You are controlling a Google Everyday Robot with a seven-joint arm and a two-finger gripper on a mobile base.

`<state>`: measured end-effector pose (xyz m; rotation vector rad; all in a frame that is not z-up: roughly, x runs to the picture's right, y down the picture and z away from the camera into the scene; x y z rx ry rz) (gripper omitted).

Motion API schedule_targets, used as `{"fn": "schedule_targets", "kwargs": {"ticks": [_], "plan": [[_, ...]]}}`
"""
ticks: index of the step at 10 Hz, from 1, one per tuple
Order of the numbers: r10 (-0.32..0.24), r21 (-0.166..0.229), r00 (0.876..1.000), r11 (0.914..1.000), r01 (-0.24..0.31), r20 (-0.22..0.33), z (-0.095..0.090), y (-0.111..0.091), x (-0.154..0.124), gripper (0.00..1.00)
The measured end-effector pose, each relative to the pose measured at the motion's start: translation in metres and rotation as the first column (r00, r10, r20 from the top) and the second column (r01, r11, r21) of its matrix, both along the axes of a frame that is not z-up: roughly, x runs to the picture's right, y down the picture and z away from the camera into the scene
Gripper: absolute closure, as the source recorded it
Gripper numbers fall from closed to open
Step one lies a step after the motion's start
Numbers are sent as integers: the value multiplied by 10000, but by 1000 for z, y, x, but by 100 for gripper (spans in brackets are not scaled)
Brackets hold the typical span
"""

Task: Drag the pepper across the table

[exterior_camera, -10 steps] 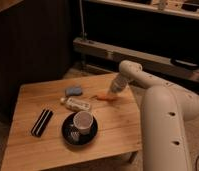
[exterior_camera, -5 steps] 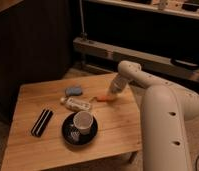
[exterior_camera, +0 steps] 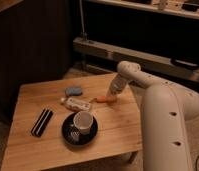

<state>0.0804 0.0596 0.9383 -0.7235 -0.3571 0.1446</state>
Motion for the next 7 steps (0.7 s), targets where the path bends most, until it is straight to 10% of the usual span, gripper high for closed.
{"fn": "schedule_targets", "kwargs": {"ticks": [7], "plan": [[-510, -712, 9986, 9962, 498, -151, -54, 66, 48, 67]]}}
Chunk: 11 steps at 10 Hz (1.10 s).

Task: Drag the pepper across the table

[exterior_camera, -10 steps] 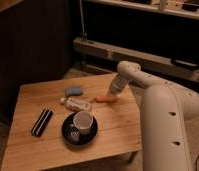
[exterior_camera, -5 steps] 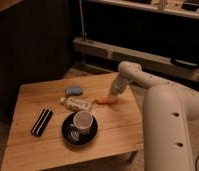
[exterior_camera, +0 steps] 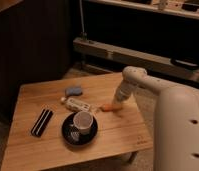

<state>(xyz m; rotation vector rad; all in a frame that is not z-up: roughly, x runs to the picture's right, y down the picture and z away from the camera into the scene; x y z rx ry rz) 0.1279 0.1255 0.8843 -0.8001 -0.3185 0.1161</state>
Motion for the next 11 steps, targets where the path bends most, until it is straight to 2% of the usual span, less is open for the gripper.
{"fn": "schedule_targets", "kwargs": {"ticks": [1, 5, 11], "plan": [[-52, -146, 10000, 9999, 51, -70, -10, 12, 9, 67], [-137, -582, 9999, 9982, 134, -46, -29, 41, 8, 67], [-186, -605, 9998, 9980, 183, -41, -31, 42, 8, 67]]}}
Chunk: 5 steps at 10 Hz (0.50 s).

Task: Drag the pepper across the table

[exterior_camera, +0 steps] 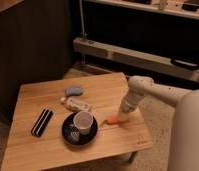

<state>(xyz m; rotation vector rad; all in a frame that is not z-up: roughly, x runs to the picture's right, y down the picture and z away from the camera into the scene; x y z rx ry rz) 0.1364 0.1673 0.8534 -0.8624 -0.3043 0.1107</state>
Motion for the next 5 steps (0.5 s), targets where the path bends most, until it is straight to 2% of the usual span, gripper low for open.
{"fn": "schedule_targets", "kwargs": {"ticks": [2, 5], "plan": [[-42, -43, 10000, 10000, 42, 43, -3, 3, 1, 67], [-14, -331, 9995, 9994, 25, 324, -52, 32, 6, 67]]}}
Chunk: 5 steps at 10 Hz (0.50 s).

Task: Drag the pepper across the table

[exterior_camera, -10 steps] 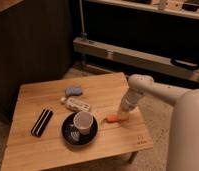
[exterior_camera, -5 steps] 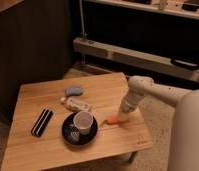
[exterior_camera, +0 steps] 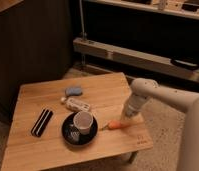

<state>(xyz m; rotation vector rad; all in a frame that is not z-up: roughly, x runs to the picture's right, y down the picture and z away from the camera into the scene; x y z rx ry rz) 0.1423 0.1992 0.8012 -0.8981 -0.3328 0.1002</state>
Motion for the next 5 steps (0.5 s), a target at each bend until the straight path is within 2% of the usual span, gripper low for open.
{"fn": "schedule_targets", "kwargs": {"ticks": [1, 2, 4, 5], "plan": [[36, -130, 10000, 9999, -35, 78, -26, 18, 0, 67], [79, -266, 9999, 9996, -76, 117, -44, 30, 1, 67], [229, -627, 9997, 9978, -225, 53, -66, 52, 12, 67], [311, -707, 9995, 9970, -308, 29, -69, 54, 13, 67]]}}
